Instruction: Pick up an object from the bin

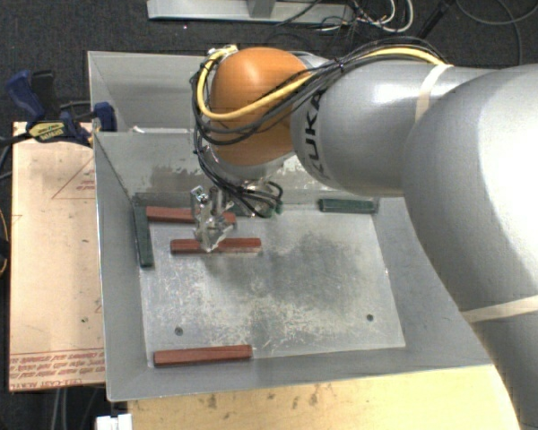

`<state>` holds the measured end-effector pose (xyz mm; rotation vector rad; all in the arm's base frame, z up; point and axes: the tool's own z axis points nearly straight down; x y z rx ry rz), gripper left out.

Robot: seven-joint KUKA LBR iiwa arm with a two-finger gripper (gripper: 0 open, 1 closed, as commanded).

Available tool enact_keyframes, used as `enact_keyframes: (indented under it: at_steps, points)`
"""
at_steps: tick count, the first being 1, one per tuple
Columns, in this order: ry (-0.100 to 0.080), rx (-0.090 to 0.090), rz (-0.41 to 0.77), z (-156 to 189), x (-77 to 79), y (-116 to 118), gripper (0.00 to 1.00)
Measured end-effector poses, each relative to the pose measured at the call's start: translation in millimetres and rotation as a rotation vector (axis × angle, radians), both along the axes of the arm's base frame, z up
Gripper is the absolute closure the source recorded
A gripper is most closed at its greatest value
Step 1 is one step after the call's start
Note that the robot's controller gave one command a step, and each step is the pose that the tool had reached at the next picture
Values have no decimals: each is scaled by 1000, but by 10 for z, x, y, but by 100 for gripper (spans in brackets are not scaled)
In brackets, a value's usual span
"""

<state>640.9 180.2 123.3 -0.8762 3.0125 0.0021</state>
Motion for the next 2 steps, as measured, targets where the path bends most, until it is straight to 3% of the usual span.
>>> enact_keyframes:
  at_steps: [1,2]
  points:
    - [1,0,4,316,-64,19,0]
    - [2,0,5,204,-106,22,0]
